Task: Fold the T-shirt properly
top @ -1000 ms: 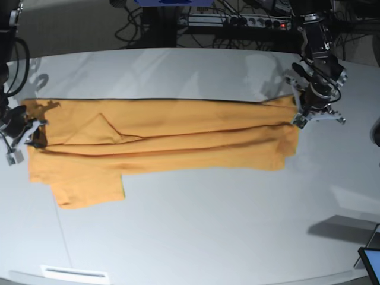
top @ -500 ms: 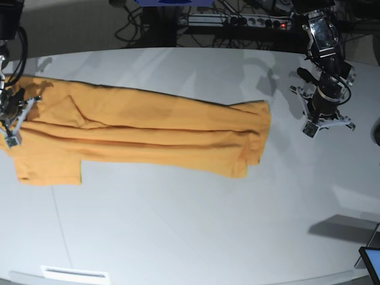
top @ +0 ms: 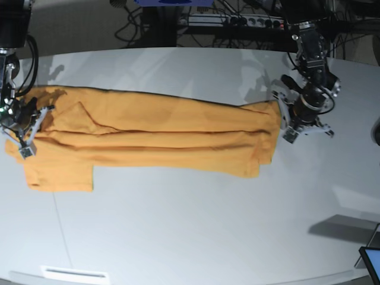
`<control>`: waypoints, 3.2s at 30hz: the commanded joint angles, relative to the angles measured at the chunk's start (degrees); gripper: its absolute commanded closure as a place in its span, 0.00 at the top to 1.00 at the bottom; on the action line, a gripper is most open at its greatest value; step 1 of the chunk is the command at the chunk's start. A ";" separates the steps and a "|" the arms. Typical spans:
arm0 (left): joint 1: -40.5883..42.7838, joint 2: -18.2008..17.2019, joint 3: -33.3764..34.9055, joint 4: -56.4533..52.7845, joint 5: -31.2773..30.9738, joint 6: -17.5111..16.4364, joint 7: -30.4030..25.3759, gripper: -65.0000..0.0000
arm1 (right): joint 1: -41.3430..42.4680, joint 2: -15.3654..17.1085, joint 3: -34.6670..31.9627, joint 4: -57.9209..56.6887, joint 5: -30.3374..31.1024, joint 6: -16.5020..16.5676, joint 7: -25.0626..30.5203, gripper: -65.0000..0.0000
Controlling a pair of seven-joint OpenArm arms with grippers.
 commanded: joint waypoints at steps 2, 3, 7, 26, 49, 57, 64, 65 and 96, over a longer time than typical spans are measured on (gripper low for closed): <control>-2.10 1.43 0.03 1.00 -0.45 0.60 -1.01 0.00 | 0.02 0.51 -0.24 0.07 0.55 0.80 -0.89 0.02; -2.63 1.95 0.21 1.00 -0.45 0.60 -1.01 0.00 | 0.02 0.60 -0.24 0.07 0.55 0.80 -0.89 0.02; -3.95 3.45 0.47 1.26 -0.27 0.60 -1.01 0.00 | 0.02 0.87 -0.24 -1.69 0.55 0.80 -0.80 0.02; -5.09 3.45 5.57 -2.08 -12.14 0.60 -1.09 0.00 | -0.42 0.60 -0.41 -3.10 0.55 1.07 0.17 0.02; -2.45 0.46 -2.08 -3.40 -4.76 0.60 -1.18 0.00 | -0.42 0.25 -4.19 0.33 0.55 0.89 -0.10 0.15; -2.19 0.37 -2.25 -0.06 -4.32 0.60 -1.09 0.00 | -0.42 1.75 -3.84 4.55 0.55 0.80 -2.03 0.16; -2.54 0.28 -2.16 0.03 -4.23 0.60 -0.74 0.00 | -0.42 1.92 0.91 10.44 0.55 0.80 -5.99 0.17; -2.54 0.37 -2.16 0.03 -4.23 0.60 -0.74 0.00 | -0.42 2.10 1.35 10.79 0.55 0.80 -6.07 0.20; -8.26 -0.33 -2.60 9.00 -4.14 0.60 5.85 0.07 | 14.27 2.18 -8.06 3.85 0.64 1.24 -1.50 0.32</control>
